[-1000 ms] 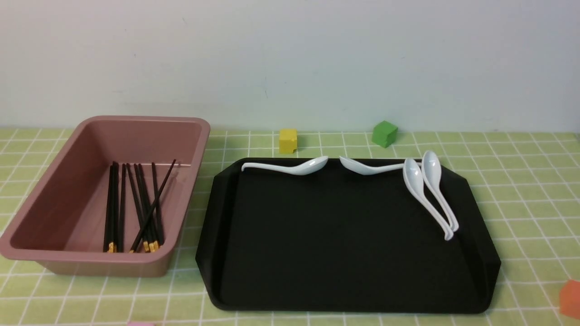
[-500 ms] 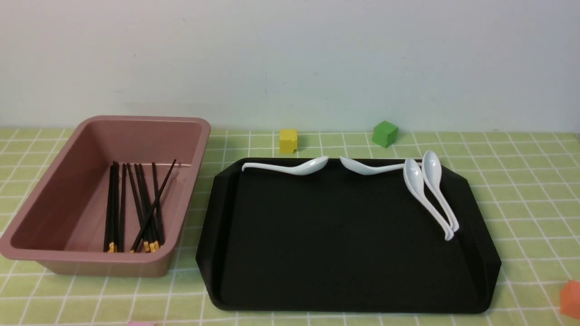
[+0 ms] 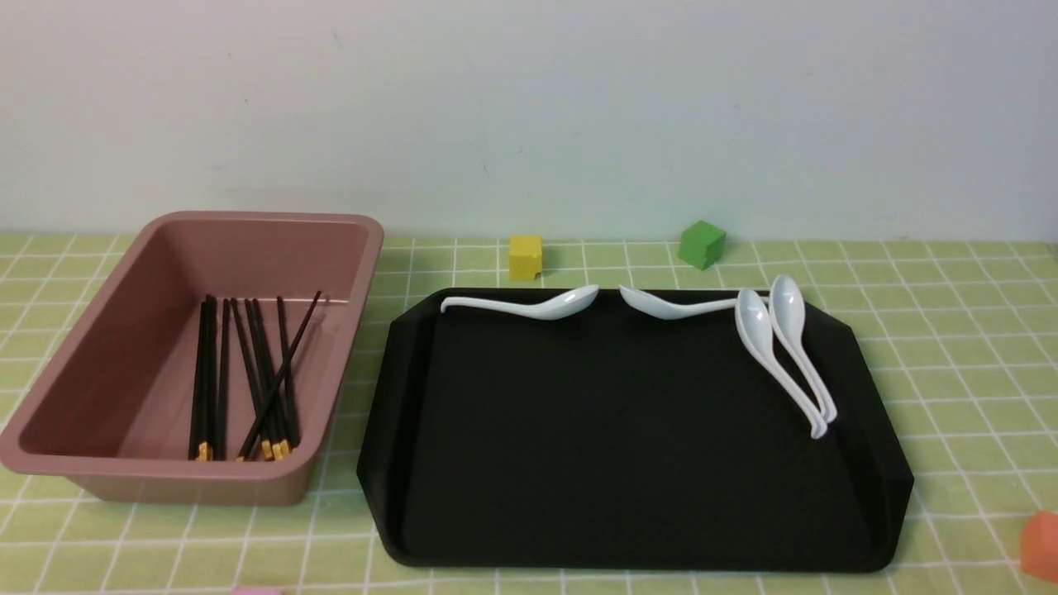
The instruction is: On green tablecloth take chopsticks from black tray and put them in box.
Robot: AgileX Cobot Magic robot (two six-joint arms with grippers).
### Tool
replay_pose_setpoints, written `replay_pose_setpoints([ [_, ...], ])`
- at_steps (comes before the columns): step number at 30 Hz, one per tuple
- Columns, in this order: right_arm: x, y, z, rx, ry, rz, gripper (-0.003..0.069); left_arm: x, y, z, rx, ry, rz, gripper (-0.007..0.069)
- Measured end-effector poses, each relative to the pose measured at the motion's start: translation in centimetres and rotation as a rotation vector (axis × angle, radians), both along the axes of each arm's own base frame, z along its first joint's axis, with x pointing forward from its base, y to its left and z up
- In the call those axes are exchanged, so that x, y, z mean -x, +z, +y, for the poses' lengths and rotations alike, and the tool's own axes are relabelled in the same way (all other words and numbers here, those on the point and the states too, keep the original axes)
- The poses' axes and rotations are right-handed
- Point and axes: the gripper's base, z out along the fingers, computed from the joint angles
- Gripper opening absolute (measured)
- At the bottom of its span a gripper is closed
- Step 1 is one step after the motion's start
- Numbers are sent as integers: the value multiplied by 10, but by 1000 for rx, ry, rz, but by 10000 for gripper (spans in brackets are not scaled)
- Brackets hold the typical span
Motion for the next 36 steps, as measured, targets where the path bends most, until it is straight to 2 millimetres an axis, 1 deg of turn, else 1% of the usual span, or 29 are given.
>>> replay_pose_setpoints([
  [9,0,0,0,0,0,1,75,0,0,0,0,0,0,238],
  [36,0,0,0,0,0,1,108,0,0,0,0,0,0,238],
])
